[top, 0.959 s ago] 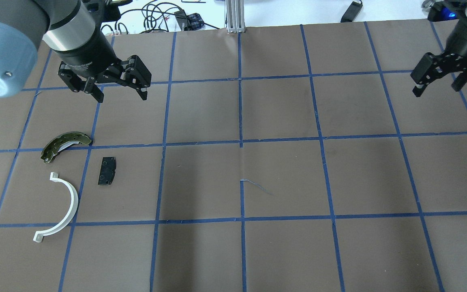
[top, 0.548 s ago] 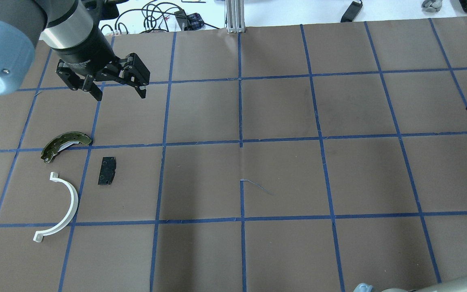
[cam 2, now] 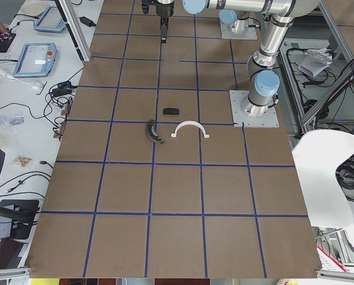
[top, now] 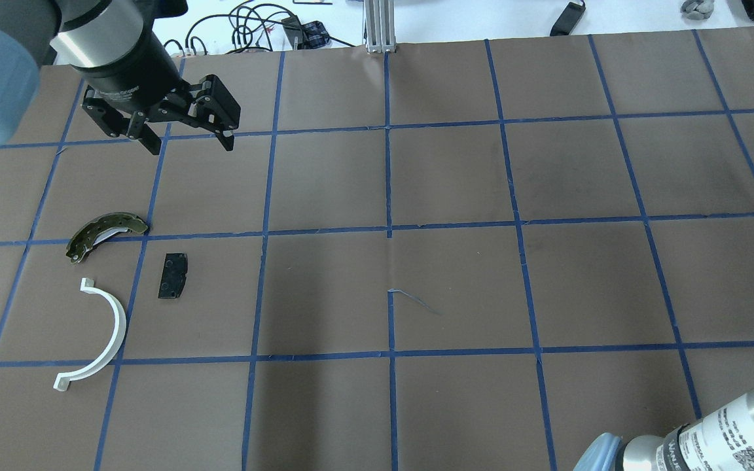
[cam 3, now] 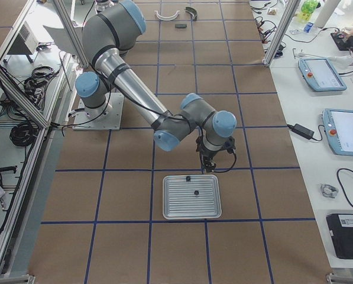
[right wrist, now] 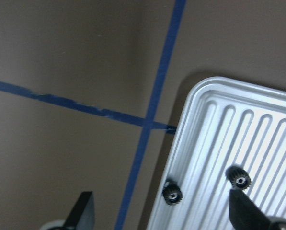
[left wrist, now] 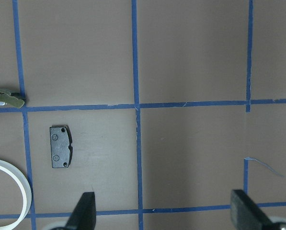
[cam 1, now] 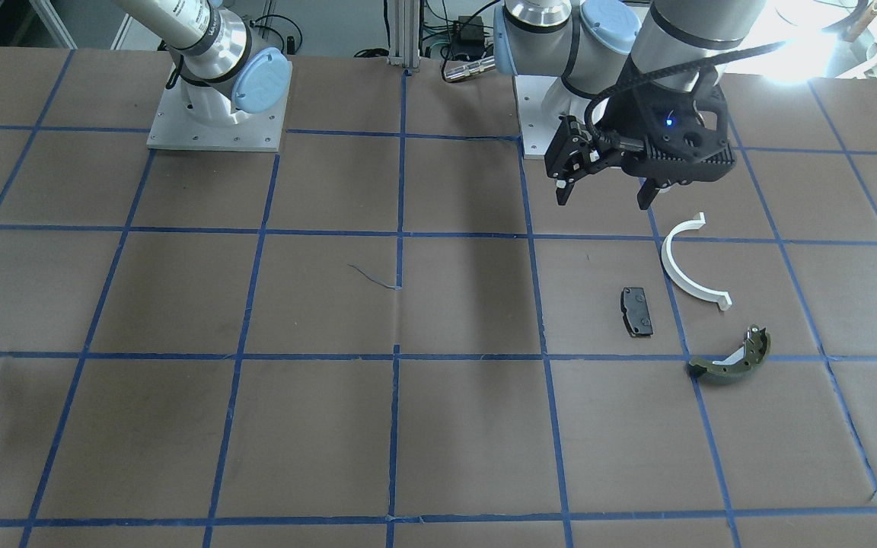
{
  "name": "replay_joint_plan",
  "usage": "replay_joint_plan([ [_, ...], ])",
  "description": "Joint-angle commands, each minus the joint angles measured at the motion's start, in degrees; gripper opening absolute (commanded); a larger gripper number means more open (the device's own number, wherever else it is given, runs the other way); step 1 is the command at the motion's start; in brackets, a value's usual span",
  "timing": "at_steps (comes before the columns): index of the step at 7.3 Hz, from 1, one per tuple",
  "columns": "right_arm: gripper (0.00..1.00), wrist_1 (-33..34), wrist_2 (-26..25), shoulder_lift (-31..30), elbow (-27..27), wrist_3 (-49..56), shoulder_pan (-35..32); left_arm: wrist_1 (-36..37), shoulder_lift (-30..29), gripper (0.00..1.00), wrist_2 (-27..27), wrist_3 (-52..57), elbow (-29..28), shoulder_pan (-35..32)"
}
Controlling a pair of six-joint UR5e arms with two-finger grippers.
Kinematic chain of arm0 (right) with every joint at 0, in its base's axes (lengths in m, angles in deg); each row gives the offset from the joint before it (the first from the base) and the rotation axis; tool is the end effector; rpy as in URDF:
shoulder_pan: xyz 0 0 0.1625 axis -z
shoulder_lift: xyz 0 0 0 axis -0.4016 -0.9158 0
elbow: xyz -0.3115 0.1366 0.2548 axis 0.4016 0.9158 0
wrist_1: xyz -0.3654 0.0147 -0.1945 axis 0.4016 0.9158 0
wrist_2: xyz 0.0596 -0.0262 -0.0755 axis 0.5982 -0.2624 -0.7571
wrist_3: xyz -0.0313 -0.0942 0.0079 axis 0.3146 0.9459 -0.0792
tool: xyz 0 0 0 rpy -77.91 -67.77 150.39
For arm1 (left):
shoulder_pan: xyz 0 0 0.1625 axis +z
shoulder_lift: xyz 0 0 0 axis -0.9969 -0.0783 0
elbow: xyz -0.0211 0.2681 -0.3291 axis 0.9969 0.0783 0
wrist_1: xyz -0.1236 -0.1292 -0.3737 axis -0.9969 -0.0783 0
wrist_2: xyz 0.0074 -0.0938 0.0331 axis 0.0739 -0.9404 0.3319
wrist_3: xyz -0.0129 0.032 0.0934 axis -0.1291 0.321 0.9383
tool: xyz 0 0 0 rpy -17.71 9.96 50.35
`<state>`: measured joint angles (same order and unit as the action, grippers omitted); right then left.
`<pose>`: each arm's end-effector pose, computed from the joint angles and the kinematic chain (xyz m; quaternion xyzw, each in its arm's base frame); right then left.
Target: Place bearing gear from tray to pile
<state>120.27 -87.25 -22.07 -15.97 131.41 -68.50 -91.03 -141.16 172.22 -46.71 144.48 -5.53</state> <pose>-0.3868 -0.5620 0.2626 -0.1320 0.9898 0.0525 0.0083 -0.1455 -0.4968 0.5068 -0.0067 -0.9996 0.0235 0.0163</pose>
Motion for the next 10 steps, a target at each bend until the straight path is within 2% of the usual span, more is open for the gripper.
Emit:
replay_joint_plan([
  [1, 1.0, 6.42, -0.17, 5.98, 2.99, 4.13, 3.07, -0.32, 0.51, 1.0, -0.27, 0.04, -0.17, -0.19],
  [4, 1.0, 9.25, -0.62, 7.22, 3.26, 4.22, 3.42, -0.32, -0.01, 1.0, -0.27, 0.04, -0.17, -0.19],
  [5, 1.0, 8.3, -0.53, 7.48, 2.57, 4.13, 6.21, -0.32, -0.19, 1.0, -0.27, 0.04, -0.17, -0.19],
  [7, 0.93, 8.55, -0.53, 8.62, 1.33, 4.13, 6.85, -0.32, -0.19, 1.0, -0.18, 0.04, -0.17, -0.19],
  [8, 0.87, 8.29, -0.53, 8.72, 1.07, 4.13, 6.85, -0.32, -0.28, 1.0, -0.18, 0.04, -0.17, -0.19],
  [9, 0.66, 8.38, -0.62, 8.63, 1.15, 4.13, 6.85, -0.32, -0.28, 1.0, -0.44, 0.04, -0.17, -0.19],
  [10, 0.66, 8.55, -0.53, 8.63, 1.24, 4.13, 6.59, -0.32, -0.28, 1.0, -0.45, 0.04, -0.17, -0.19],
])
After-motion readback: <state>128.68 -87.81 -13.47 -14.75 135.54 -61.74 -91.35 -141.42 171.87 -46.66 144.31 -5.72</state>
